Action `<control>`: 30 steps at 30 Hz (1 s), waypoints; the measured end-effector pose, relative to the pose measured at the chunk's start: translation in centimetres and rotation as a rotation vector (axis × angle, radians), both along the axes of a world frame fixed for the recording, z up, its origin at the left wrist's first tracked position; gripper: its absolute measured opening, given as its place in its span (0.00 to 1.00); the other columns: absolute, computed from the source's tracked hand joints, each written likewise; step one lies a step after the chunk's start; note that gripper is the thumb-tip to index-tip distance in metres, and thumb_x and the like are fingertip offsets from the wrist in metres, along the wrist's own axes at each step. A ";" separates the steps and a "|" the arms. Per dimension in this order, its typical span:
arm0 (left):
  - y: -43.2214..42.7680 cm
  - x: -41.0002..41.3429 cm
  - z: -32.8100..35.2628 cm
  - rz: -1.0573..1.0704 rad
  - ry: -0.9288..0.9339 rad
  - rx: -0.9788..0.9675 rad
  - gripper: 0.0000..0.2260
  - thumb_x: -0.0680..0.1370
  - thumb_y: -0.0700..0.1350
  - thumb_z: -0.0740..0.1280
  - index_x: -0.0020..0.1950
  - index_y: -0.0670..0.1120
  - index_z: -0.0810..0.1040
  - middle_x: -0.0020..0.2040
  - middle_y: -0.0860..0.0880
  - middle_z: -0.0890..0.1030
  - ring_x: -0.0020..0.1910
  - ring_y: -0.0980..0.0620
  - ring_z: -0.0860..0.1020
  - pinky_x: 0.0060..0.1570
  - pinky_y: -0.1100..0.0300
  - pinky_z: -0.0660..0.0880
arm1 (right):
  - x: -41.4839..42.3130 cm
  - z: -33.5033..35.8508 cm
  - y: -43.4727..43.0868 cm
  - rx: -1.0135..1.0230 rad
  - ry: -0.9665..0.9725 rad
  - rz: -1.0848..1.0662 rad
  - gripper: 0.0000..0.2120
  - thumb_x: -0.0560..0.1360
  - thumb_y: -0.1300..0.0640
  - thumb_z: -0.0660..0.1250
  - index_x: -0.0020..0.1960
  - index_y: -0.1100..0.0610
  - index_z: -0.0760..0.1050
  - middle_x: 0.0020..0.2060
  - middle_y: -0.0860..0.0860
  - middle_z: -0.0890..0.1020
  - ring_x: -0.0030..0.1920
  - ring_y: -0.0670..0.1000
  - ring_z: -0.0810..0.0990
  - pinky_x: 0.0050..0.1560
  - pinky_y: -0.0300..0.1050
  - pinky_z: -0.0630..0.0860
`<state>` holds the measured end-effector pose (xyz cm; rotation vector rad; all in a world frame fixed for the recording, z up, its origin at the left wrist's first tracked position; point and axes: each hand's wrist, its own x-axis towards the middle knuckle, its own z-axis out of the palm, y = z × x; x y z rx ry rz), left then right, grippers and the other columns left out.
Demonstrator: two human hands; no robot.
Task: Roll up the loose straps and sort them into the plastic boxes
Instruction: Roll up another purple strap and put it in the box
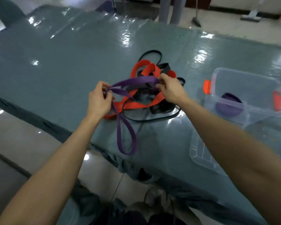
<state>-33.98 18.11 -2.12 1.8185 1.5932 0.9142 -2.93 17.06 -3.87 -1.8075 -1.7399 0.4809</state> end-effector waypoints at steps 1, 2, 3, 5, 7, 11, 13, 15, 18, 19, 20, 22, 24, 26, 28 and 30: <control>0.9 1.2 1.2 -0.028 -0.049 -0.028 0.07 0.82 0.40 0.69 0.55 0.51 0.77 0.46 0.43 0.86 0.44 0.41 0.88 0.52 0.40 0.84 | 1.0 2.2 0.1 0.040 0.008 -0.029 0.06 0.80 0.55 0.70 0.55 0.54 0.76 0.43 0.53 0.82 0.45 0.56 0.79 0.44 0.47 0.68; 1.6 2.5 2.6 -0.070 -0.080 -0.039 0.09 0.81 0.39 0.72 0.54 0.51 0.78 0.47 0.43 0.86 0.46 0.40 0.87 0.54 0.40 0.84 | 2.0 4.5 0.1 0.080 -0.001 -0.054 0.05 0.80 0.55 0.70 0.53 0.53 0.76 0.41 0.51 0.80 0.44 0.56 0.77 0.44 0.48 0.69; 2.1 3.8 3.9 -0.121 -0.090 -0.030 0.10 0.79 0.38 0.75 0.54 0.51 0.80 0.47 0.45 0.86 0.47 0.41 0.86 0.56 0.42 0.84 | 2.9 6.6 0.0 0.115 -0.014 -0.073 0.05 0.80 0.55 0.70 0.51 0.53 0.75 0.39 0.49 0.78 0.42 0.55 0.75 0.44 0.50 0.69; 2.8 6.2 6.5 -0.232 -0.081 0.032 0.11 0.78 0.35 0.76 0.52 0.50 0.81 0.46 0.47 0.85 0.45 0.49 0.83 0.54 0.47 0.82 | 4.7 10.2 -0.7 0.170 -0.053 -0.108 0.06 0.80 0.55 0.70 0.52 0.58 0.76 0.38 0.50 0.78 0.41 0.59 0.76 0.41 0.52 0.68; 2.9 8.5 8.9 -0.311 -0.111 0.099 0.11 0.78 0.33 0.75 0.52 0.49 0.82 0.45 0.47 0.84 0.44 0.52 0.80 0.52 0.52 0.79 | 6.2 13.5 -1.9 0.214 -0.079 -0.154 0.06 0.81 0.57 0.69 0.54 0.60 0.77 0.40 0.54 0.81 0.44 0.62 0.80 0.43 0.53 0.70; 2.9 13.0 12.6 -0.369 -0.336 0.178 0.12 0.78 0.32 0.76 0.51 0.49 0.81 0.49 0.43 0.86 0.48 0.52 0.83 0.53 0.60 0.80 | 8.6 18.3 -5.5 0.460 0.140 -0.312 0.10 0.77 0.64 0.64 0.56 0.59 0.79 0.45 0.54 0.85 0.46 0.57 0.86 0.51 0.61 0.83; 2.6 15.2 12.8 -0.411 -0.427 0.157 0.14 0.76 0.33 0.78 0.50 0.51 0.81 0.51 0.41 0.87 0.49 0.53 0.84 0.53 0.61 0.82 | 9.7 18.6 -7.6 0.574 0.160 -0.382 0.11 0.77 0.61 0.63 0.57 0.54 0.79 0.44 0.47 0.85 0.43 0.48 0.85 0.47 0.51 0.85; 2.0 17.3 11.2 -0.487 -0.395 0.055 0.15 0.74 0.31 0.80 0.50 0.49 0.82 0.48 0.46 0.87 0.44 0.59 0.84 0.50 0.63 0.83 | 10.3 16.6 -10.1 0.510 0.121 -0.382 0.17 0.76 0.62 0.62 0.59 0.49 0.81 0.44 0.44 0.85 0.42 0.45 0.85 0.45 0.42 0.82; 0.0 19.0 5.3 -0.591 -0.204 -0.181 0.18 0.70 0.27 0.80 0.55 0.43 0.83 0.45 0.49 0.86 0.40 0.63 0.83 0.47 0.64 0.80 | 11.4 9.4 -14.4 0.216 0.077 -0.347 0.25 0.75 0.68 0.62 0.62 0.49 0.86 0.54 0.46 0.88 0.53 0.48 0.85 0.54 0.36 0.78; -1.0 19.1 3.1 -0.606 -0.129 -0.250 0.20 0.69 0.27 0.81 0.56 0.42 0.83 0.45 0.48 0.86 0.40 0.60 0.83 0.47 0.62 0.80 | 11.7 6.7 -16.0 0.094 0.070 -0.347 0.26 0.75 0.69 0.62 0.63 0.49 0.86 0.56 0.48 0.88 0.56 0.49 0.85 0.55 0.35 0.76; -2.1 19.2 0.9 -0.618 -0.066 -0.314 0.21 0.68 0.27 0.82 0.56 0.42 0.83 0.45 0.47 0.86 0.40 0.58 0.82 0.47 0.60 0.80 | 11.9 3.8 -17.5 -0.028 0.068 -0.343 0.26 0.75 0.70 0.63 0.63 0.49 0.87 0.57 0.49 0.88 0.57 0.50 0.85 0.56 0.36 0.76; -4.1 19.2 -3.1 -0.669 0.050 -0.470 0.25 0.66 0.30 0.85 0.58 0.44 0.83 0.46 0.48 0.84 0.42 0.58 0.81 0.48 0.61 0.79 | 12.2 -1.2 -20.6 -0.235 0.072 -0.321 0.22 0.77 0.69 0.65 0.63 0.50 0.87 0.59 0.50 0.88 0.58 0.54 0.85 0.59 0.44 0.78; -6.1 18.9 -6.2 -0.772 0.171 -0.669 0.31 0.67 0.35 0.87 0.68 0.46 0.80 0.58 0.48 0.83 0.55 0.55 0.82 0.60 0.56 0.81 | 12.0 -4.9 -23.1 -0.359 0.134 -0.317 0.19 0.79 0.68 0.67 0.63 0.51 0.87 0.61 0.51 0.87 0.56 0.55 0.86 0.60 0.50 0.81; -8.2 18.9 -8.2 -0.805 0.156 -0.873 0.35 0.71 0.39 0.85 0.74 0.46 0.74 0.67 0.49 0.80 0.66 0.51 0.81 0.66 0.55 0.80 | 11.6 -7.2 -24.8 -0.382 0.175 -0.304 0.20 0.78 0.69 0.69 0.64 0.52 0.86 0.63 0.51 0.86 0.58 0.53 0.86 0.66 0.51 0.80; -9.8 19.9 -9.6 -0.637 0.041 -0.901 0.28 0.78 0.40 0.80 0.75 0.44 0.71 0.65 0.48 0.82 0.64 0.49 0.82 0.60 0.60 0.80 | 11.1 -8.6 -25.6 -0.357 0.183 -0.280 0.21 0.77 0.71 0.70 0.65 0.55 0.86 0.66 0.52 0.84 0.62 0.52 0.84 0.71 0.49 0.77; -10.6 21.6 -10.9 -0.325 -0.124 -0.835 0.20 0.84 0.37 0.72 0.74 0.38 0.72 0.57 0.43 0.83 0.53 0.45 0.84 0.56 0.53 0.81 | 10.6 -9.5 -26.1 -0.361 0.254 -0.272 0.21 0.77 0.72 0.67 0.64 0.58 0.86 0.68 0.53 0.82 0.65 0.53 0.83 0.72 0.47 0.76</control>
